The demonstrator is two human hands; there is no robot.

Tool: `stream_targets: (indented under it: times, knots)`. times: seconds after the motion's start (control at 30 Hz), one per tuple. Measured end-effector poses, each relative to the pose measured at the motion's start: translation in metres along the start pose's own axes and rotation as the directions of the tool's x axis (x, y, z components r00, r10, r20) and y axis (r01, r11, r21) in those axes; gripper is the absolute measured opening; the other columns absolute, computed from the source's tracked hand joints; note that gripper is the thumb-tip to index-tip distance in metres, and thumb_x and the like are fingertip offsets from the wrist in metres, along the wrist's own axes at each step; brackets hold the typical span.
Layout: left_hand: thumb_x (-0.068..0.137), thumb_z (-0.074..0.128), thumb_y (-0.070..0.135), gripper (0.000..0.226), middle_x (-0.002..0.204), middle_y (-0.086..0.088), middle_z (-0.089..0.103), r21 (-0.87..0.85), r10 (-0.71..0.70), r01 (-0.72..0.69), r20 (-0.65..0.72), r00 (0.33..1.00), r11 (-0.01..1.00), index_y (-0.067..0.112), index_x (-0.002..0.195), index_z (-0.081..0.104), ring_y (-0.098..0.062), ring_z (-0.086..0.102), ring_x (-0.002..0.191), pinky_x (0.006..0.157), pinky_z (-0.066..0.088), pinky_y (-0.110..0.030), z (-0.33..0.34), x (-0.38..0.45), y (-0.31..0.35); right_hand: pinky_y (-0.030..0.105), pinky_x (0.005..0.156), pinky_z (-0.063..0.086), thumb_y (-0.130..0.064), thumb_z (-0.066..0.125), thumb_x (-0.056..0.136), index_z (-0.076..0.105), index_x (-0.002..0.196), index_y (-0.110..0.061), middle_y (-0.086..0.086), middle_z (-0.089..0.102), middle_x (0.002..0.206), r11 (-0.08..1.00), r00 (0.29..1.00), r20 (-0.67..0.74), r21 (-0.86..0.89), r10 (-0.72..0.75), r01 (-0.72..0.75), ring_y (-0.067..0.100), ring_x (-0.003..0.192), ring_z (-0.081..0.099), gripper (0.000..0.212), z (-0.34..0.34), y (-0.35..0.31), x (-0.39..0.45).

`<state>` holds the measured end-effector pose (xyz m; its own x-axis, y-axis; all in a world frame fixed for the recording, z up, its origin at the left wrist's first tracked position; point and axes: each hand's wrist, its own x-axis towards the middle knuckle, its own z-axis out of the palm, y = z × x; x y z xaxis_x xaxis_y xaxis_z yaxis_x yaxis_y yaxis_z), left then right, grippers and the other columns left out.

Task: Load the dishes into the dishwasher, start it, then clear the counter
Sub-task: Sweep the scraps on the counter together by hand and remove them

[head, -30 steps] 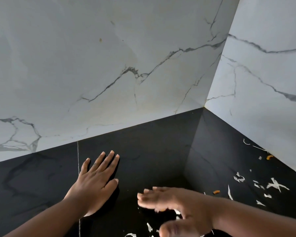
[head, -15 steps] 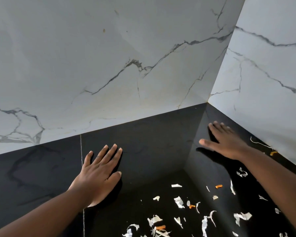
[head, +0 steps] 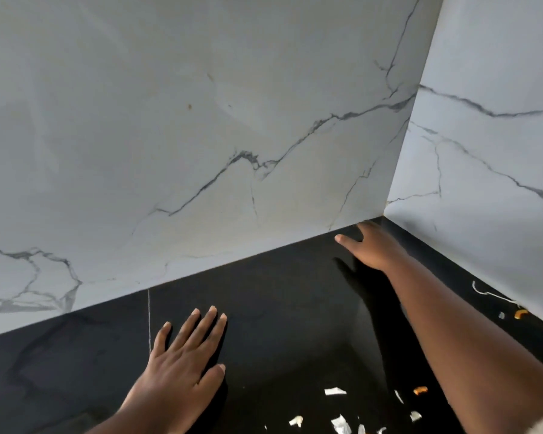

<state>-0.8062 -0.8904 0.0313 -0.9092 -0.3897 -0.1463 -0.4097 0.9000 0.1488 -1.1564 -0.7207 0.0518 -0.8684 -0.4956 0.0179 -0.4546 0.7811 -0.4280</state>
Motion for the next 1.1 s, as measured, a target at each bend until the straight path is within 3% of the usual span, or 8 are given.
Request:
stream_targets:
  times: [0.23, 0.37, 0.5, 0.63, 0.73, 0.8, 0.97, 1.1]
  knots:
    - [0.063, -0.007, 0.061, 0.08, 0.148, 0.023, -0.035, -0.014, 0.009, -0.009, -0.014, 1.0, 1.0, 0.048, 0.14, -0.024, -0.003, -0.035, 0.137, 0.114, -0.02, -0.038, 0.001, 0.002, -0.002, 0.046, 0.114, 0.014, -0.085, 0.023, 0.079, 0.024, 0.152, -0.024, -0.003, 0.019, 0.159, 0.978, 0.992, 0.055, -0.178, 0.115, -0.104, 0.028, 0.146, 0.013, 0.096, 0.008, 0.002, 0.008]
    - [0.069, -0.008, 0.06, 0.082, 0.151, 0.019, -0.031, 0.022, 0.02, -0.02, -0.019, 1.0, 1.0, 0.04, 0.147, -0.021, -0.006, -0.033, 0.139, 0.117, -0.016, -0.042, 0.008, 0.001, -0.008, 0.043, 0.118, -0.001, -0.1, 0.014, 0.058, 0.007, 0.152, -0.038, -0.011, -0.003, 0.161, 0.98, 0.969, 0.243, -0.179, -0.045, 0.09, 0.023, 0.148, -0.009, 0.113, 0.013, -0.009, -0.049]
    - [0.069, -0.01, 0.061, 0.083, 0.153, 0.017, -0.03, 0.032, 0.025, -0.025, -0.02, 0.999, 0.999, 0.038, 0.148, -0.021, -0.007, -0.031, 0.14, 0.118, -0.014, -0.044, 0.011, 0.003, -0.009, 0.034, 0.117, -0.011, -0.102, 0.001, 0.052, -0.011, 0.148, -0.045, -0.024, -0.022, 0.154, 0.848, 0.833, 0.41, -0.215, -0.372, 0.485, 0.016, 0.143, -0.027, 0.113, 0.022, -0.012, -0.149]
    - [0.067, -0.012, 0.061, 0.083, 0.153, 0.017, -0.03, 0.032, 0.021, -0.021, -0.029, 0.999, 0.999, 0.04, 0.146, -0.023, -0.007, -0.031, 0.14, 0.118, -0.014, -0.043, 0.011, 0.003, -0.008, 0.021, 0.109, -0.015, -0.098, 0.021, 0.057, 0.002, 0.146, -0.055, -0.041, -0.017, 0.148, 0.86, 0.681, 0.558, 0.131, -0.475, 0.493, -0.005, 0.135, -0.034, 0.102, 0.006, -0.022, -0.236]
    - [0.065, -0.013, 0.061, 0.081, 0.152, 0.017, -0.03, 0.031, 0.022, -0.021, -0.035, 0.999, 0.999, 0.042, 0.142, -0.025, -0.006, -0.03, 0.139, 0.118, -0.015, -0.042, 0.011, 0.003, -0.008, 0.023, 0.115, 0.007, -0.095, 0.037, 0.061, 0.034, 0.138, -0.053, -0.036, 0.016, 0.15, 0.877, 0.835, 0.354, 0.392, -0.421, 0.276, -0.013, 0.14, -0.004, 0.088, -0.017, -0.005, -0.226]
    - [0.065, -0.012, 0.062, 0.079, 0.152, 0.017, -0.029, 0.022, 0.027, -0.026, -0.039, 0.999, 0.999, 0.042, 0.141, -0.025, -0.006, -0.03, 0.139, 0.117, -0.016, -0.041, 0.012, 0.002, -0.009, 0.024, 0.114, 0.018, -0.095, 0.041, 0.056, 0.047, 0.126, -0.049, -0.024, 0.036, 0.146, 0.925, 0.97, 0.107, 0.339, -0.219, 0.172, -0.005, 0.142, 0.017, 0.084, -0.04, 0.029, -0.196]
    - [0.065, -0.012, 0.061, 0.078, 0.152, 0.017, -0.028, 0.013, 0.025, -0.024, -0.038, 0.999, 1.0, 0.041, 0.14, -0.025, -0.006, -0.029, 0.14, 0.117, -0.016, -0.041, 0.012, 0.002, -0.009, 0.029, 0.109, 0.031, -0.075, 0.054, 0.073, 0.058, 0.128, -0.025, -0.003, 0.055, 0.136, 0.999, 0.997, -0.073, 0.02, 0.027, -0.025, 0.007, 0.124, 0.048, 0.075, -0.082, 0.13, -0.146]
    - [0.065, -0.014, 0.061, 0.079, 0.151, 0.017, -0.029, 0.027, 0.02, -0.019, -0.029, 0.999, 0.999, 0.04, 0.139, -0.027, -0.006, -0.029, 0.14, 0.117, -0.016, -0.041, 0.011, 0.001, -0.008, 0.026, 0.113, 0.02, -0.044, 0.065, 0.085, 0.053, 0.136, -0.019, -0.003, 0.045, 0.146, 0.999, 0.999, -0.05, 0.034, -0.004, 0.005, 0.01, 0.141, 0.03, 0.058, -0.06, 0.145, -0.143]
